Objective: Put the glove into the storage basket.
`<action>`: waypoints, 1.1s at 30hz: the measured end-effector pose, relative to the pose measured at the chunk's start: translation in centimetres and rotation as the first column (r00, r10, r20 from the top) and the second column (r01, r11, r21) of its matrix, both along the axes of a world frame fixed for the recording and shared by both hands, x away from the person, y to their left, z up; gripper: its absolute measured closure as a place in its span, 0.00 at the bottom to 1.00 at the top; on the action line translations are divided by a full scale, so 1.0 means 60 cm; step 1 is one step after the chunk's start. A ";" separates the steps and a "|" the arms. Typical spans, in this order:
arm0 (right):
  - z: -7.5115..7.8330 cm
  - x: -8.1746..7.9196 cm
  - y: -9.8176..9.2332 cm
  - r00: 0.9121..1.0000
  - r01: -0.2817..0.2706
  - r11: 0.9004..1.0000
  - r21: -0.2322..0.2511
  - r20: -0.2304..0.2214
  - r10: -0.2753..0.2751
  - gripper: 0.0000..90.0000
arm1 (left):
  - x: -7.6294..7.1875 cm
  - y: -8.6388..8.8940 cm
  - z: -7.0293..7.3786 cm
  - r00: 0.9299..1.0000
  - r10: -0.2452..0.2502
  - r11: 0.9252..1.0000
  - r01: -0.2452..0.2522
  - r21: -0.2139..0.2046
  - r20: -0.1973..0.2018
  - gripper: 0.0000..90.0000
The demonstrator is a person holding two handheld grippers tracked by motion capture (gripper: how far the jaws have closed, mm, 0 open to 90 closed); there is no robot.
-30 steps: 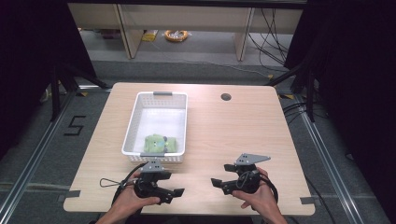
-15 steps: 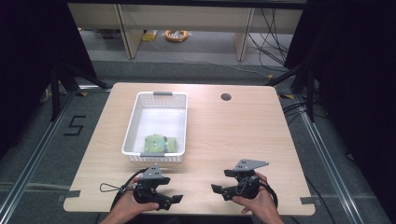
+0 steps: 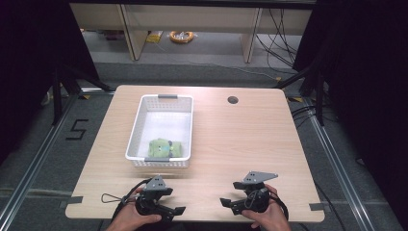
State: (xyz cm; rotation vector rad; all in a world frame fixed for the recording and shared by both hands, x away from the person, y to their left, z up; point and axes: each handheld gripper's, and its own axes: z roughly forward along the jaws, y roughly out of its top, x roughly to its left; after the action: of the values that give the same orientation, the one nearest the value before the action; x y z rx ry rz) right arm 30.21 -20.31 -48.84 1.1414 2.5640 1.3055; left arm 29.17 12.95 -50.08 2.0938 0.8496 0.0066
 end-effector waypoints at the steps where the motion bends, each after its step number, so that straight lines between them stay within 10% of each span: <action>1: 0.001 -0.004 0.000 1.000 -0.002 1.000 -0.001 -0.028 0.002 0.21 | -0.001 -0.001 0.000 1.000 0.001 1.000 -0.001 -0.002 0.001 0.19; 33: -0.016 -0.032 -0.004 0.998 -0.054 0.994 -0.093 0.021 0.057 0.18 | -0.034 -0.016 -0.009 0.998 -0.038 0.999 0.036 0.035 0.053 0.19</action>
State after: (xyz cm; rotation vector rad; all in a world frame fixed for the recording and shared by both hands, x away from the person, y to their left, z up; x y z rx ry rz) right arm 28.27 -20.56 -49.82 1.0398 2.6266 1.1893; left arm 27.10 11.98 -50.60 2.1317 0.7838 0.0577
